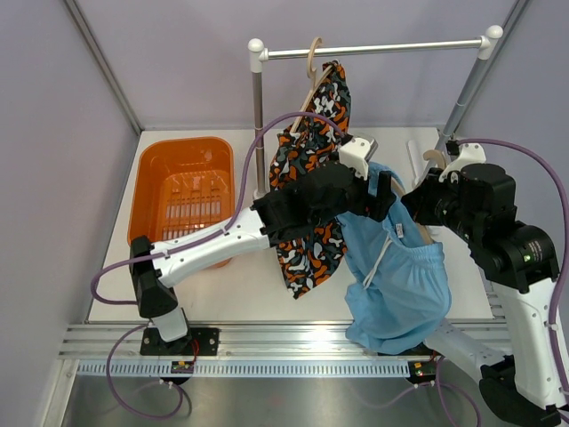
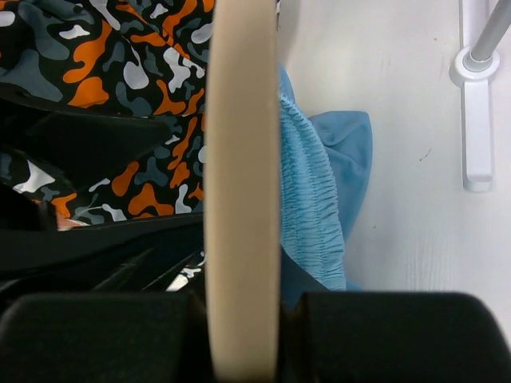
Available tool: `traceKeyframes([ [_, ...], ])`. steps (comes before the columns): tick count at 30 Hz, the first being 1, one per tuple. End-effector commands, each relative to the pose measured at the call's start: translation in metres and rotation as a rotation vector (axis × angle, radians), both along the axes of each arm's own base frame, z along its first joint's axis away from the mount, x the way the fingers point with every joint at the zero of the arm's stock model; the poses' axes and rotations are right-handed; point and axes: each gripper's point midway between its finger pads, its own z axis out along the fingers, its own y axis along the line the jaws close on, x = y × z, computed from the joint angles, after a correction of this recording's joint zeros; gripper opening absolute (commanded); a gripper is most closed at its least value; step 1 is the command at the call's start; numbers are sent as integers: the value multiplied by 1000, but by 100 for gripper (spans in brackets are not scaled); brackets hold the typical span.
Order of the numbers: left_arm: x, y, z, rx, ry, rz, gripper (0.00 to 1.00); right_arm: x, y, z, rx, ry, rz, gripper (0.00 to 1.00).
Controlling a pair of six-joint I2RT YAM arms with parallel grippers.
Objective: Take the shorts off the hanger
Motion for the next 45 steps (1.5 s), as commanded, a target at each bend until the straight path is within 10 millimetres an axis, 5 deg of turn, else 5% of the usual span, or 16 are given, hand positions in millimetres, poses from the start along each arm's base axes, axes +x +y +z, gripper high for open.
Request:
traceKeyframes([
  [1,-4,-11,17,-76,-1,-22,90,0,0,26,17,-80,7,0],
  [17,9,-24,-12,-16,8,20,78,0,4,28,30,-77,21,0],
  [20,16,-21,-13,0,-10,51,67,-1,4,31,31,-82,23,0],
  [25,34,-10,-15,20,-18,116,23,-6,6,35,45,-90,44,0],
  [29,66,13,-12,35,-43,219,0,-14,12,35,63,-83,87,0],
  [36,111,39,-4,37,-59,345,0,-30,21,35,95,-83,158,0],
  [45,144,44,-56,122,29,350,0,-40,16,51,109,-143,156,0],
])
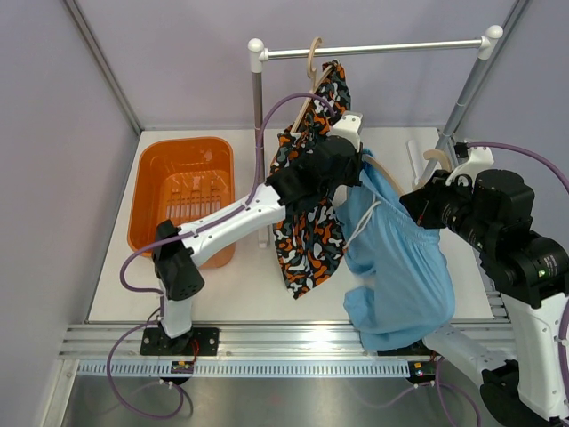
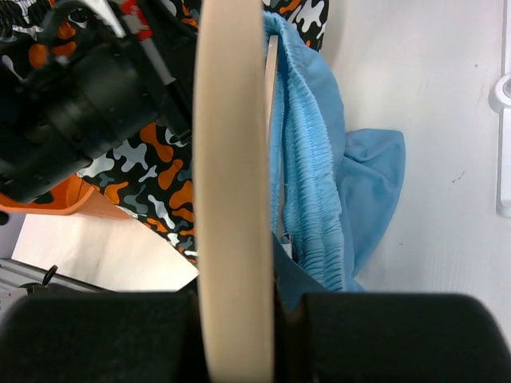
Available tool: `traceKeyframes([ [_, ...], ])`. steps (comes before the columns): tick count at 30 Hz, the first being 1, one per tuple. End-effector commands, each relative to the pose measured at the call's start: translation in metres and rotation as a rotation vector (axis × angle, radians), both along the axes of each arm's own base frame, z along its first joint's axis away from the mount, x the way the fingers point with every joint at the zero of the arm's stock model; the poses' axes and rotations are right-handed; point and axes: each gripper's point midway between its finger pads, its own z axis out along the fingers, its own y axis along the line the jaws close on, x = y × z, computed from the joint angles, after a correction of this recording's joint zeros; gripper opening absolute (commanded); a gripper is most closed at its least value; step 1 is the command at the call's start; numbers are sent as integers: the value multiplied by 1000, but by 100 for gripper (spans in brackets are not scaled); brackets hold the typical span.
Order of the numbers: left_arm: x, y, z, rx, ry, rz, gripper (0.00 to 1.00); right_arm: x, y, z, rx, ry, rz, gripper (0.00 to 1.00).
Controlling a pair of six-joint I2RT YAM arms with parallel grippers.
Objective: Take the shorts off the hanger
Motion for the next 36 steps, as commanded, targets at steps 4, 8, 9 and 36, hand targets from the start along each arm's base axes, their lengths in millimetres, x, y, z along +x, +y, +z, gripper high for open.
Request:
traceKeyframes([
  [4,40,23,-38,76,25,96,0,-21,0,27,30,-86,46,0],
  [8,31,22,-42,62,35,56,0,-18,-6,29,17,-97,11,0],
  [9,25,24,-40,52,36,42,0,-17,-8,29,14,-99,1,0],
  [36,1,22,-70,165,47,-45,0,-15,-14,72,79,-232,-46,0],
])
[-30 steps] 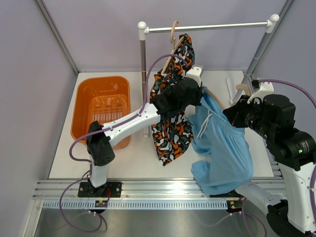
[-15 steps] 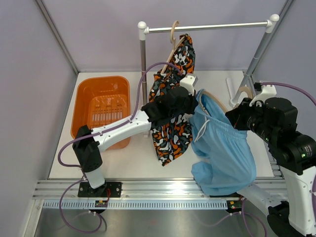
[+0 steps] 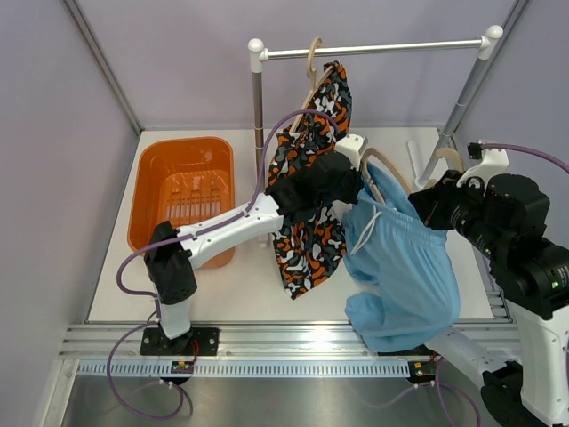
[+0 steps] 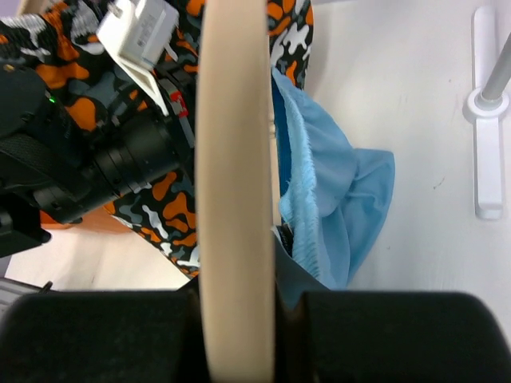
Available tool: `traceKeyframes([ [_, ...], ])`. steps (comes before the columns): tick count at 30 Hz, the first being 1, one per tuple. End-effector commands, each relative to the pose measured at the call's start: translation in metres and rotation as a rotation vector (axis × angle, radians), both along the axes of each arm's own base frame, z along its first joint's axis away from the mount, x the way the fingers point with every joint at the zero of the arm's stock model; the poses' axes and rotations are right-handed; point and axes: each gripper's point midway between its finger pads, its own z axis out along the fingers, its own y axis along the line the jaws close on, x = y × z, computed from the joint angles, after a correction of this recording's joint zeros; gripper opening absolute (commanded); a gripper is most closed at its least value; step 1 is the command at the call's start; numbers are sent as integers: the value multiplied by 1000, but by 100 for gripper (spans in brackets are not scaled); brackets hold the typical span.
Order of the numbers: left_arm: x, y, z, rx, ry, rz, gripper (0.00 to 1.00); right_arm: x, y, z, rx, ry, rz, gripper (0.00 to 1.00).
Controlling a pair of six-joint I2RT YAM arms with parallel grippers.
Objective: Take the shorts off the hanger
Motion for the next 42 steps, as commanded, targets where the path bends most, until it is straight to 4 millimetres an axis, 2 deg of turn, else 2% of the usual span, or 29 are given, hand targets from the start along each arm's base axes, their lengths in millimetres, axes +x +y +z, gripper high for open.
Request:
traceKeyframes([
  [1,30,31,-25,111,-7,104,0,-10,0,60,85,-197,15,0],
  [6,26,31,-21,102,-7,56,0,-9,-5,62,80,-210,-14,0],
  [9,9,26,-11,59,-13,-10,0,-1,-8,63,78,-226,-39,0],
  [10,-4,20,-6,48,-25,-61,0,2,-10,63,74,-227,-57,0],
  [11,-16,24,5,29,-47,-90,0,7,-10,62,71,-229,-65,0],
  [12,-28,19,19,-3,-80,-130,0,11,-10,60,66,-227,-75,0],
  [14,-63,10,35,-1,-148,-225,0,23,-12,55,55,-224,-105,0],
  [15,-80,12,53,-15,-183,-257,0,26,-12,54,49,-223,-113,0],
  [16,-106,6,60,3,-225,-314,0,32,-15,49,39,-215,-135,0],
  [17,-122,7,61,27,-236,-349,0,38,-15,50,37,-222,-147,0],
  [18,-138,9,71,27,-262,-383,0,42,-15,49,31,-220,-155,0],
  [19,-167,4,73,51,-300,-451,0,47,-18,48,23,-220,-182,0],
  [21,-200,5,68,100,-320,-532,0,58,-19,48,11,-220,-203,0],
  [22,-235,4,69,119,-366,-628,0,63,-21,53,11,-235,-224,0],
  [24,-269,9,60,164,-386,-727,0,75,-21,52,-2,-227,-243,0],
  [25,-298,12,61,171,-409,-807,0,79,-23,59,-3,-242,-263,0],
  [27,-324,21,52,208,-400,-893,0,92,-20,57,-16,-230,-272,0],
  [28,-350,26,50,201,-392,-985,0,96,-22,58,-20,-232,-288,0],
  [31,-377,40,51,213,-395,-1050,0,108,-19,71,-16,-252,-294,0],
  [34,-371,53,62,204,-406,-985,0,115,-19,80,-22,-262,-306,0],
  [35,-360,59,75,182,-420,-924,0,120,-18,79,-31,-254,-309,0],
  [36,-338,64,84,201,-448,-798,0,119,-19,82,-30,-257,-312,0],
  [37,-327,69,93,197,-457,-733,0,117,-19,86,-29,-259,-311,0],
  [38,-313,77,113,183,-474,-654,0,117,-18,88,-22,-263,-306,0],
  [39,-289,92,133,185,-503,-513,0,115,-17,89,-15,-264,-298,0],
  [41,-266,113,166,174,-541,-375,0,113,-17,89,-12,-265,-294,0],
  [42,-243,139,205,139,-579,-234,0,113,-17,88,-14,-261,-292,0],
])
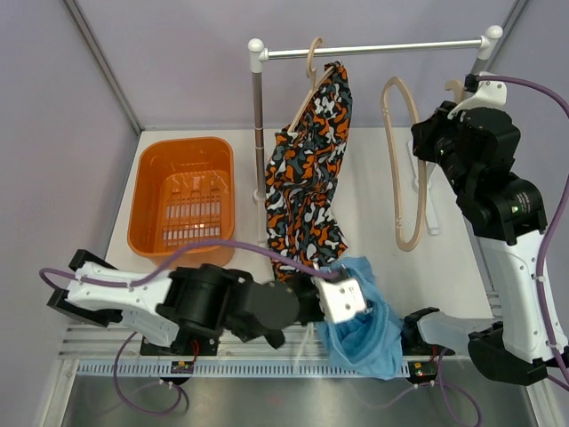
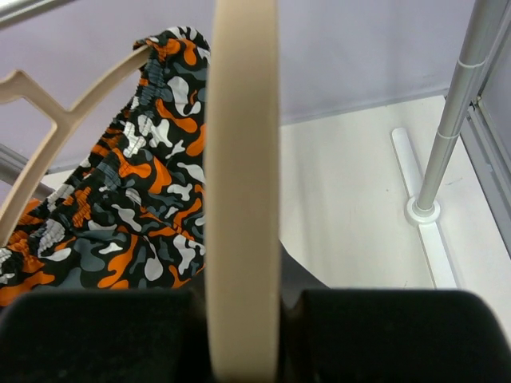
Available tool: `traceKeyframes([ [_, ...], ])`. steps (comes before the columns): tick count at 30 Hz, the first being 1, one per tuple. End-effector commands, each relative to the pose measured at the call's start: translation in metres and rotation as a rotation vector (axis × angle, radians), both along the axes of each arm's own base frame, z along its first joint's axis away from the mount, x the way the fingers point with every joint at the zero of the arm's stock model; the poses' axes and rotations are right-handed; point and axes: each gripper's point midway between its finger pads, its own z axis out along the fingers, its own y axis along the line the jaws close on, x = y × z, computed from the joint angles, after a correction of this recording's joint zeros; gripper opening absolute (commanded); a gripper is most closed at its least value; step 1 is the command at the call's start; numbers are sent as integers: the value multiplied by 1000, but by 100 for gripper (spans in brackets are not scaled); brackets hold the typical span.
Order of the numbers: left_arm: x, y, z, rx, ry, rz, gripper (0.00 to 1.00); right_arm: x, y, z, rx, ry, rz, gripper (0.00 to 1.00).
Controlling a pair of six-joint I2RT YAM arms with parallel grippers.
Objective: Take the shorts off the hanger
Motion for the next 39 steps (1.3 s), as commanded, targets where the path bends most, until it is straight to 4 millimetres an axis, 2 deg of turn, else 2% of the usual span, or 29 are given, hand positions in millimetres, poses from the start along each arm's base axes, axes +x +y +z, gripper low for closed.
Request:
traceKeyframes([
  [1,81,79,144,-348,-117,428,0,-8,-7,27,19,-82,-23,0],
  [2,92,94,173,-441,-119,495,0,-8,-7,26,16,-78,-21,0],
  [3,107,119,194,-502,-130,613,0,-8,-7,26,14,-75,-18,0],
  [4,119,148,219,-523,-203,650,0,-9,-6,27,16,-73,-15,0],
  [5,126,170,251,-675,-151,709,0,-10,-7,27,11,-72,-13,0],
  [6,132,188,267,-740,-150,742,0,-10,-7,28,10,-72,-11,0],
  [7,139,216,285,-750,-234,761,0,-12,-7,29,7,-72,-7,0],
  [8,145,242,308,-894,-190,802,0,-13,-8,30,3,-73,-8,0],
  [9,147,257,324,-964,-216,798,0,-14,-8,31,0,-73,-8,0],
  [10,153,289,342,-1028,-236,836,0,-17,-9,33,-1,-75,-4,0],
  [12,154,311,367,-1102,-284,823,0,-18,-8,34,-6,-75,4,0],
  [15,155,342,391,-1191,-364,843,0,-21,-9,35,-16,-71,6,0],
  [19,156,378,399,-1239,-488,945,0,-21,-8,34,-18,-69,17,0],
  [23,155,395,396,-1246,-565,970,0,-20,-5,32,-13,-60,28,0],
  [24,154,388,392,-1222,-574,946,0,-20,-3,33,-7,-62,33,0],
  [25,156,396,390,-1226,-553,915,0,-19,-2,33,-2,-65,37,0],
  [28,158,379,378,-1121,-534,840,0,-18,2,30,11,-62,54,0],
  [31,161,367,365,-1006,-561,856,0,-14,7,24,16,-39,66,0],
  [35,159,361,354,-963,-575,805,0,-13,11,20,30,-27,83,0],
  [39,157,355,356,-961,-575,747,0,-15,14,18,35,-17,97,0],
])
